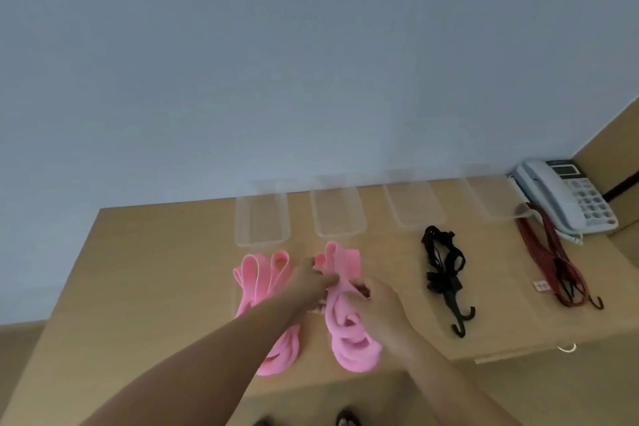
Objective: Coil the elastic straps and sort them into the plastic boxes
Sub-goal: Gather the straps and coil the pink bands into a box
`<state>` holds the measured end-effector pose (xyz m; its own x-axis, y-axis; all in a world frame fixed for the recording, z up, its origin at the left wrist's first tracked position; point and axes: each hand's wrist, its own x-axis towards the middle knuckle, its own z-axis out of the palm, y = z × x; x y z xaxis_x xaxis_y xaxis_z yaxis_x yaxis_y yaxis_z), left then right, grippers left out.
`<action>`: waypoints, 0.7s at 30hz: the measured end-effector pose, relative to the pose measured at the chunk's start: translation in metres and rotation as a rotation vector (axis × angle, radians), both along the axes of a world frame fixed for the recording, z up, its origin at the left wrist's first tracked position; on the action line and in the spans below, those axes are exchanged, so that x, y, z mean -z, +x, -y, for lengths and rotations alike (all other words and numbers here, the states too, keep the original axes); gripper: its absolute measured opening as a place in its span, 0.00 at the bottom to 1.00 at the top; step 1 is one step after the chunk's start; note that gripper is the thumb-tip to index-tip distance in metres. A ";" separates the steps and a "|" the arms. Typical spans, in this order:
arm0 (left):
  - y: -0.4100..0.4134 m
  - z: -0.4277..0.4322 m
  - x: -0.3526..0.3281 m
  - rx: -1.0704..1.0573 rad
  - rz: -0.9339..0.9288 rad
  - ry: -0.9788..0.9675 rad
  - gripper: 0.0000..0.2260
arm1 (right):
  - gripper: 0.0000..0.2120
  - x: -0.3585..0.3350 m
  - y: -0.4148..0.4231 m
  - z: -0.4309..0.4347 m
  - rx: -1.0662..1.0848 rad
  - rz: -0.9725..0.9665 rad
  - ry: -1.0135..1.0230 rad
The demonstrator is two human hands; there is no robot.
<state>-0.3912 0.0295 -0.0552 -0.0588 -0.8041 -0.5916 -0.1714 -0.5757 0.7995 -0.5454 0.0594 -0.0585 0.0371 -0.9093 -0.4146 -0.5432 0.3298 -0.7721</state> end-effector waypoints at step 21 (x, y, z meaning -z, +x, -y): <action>-0.034 -0.030 0.036 0.422 0.789 -0.291 0.13 | 0.13 0.045 -0.042 0.021 -0.419 -0.442 -0.214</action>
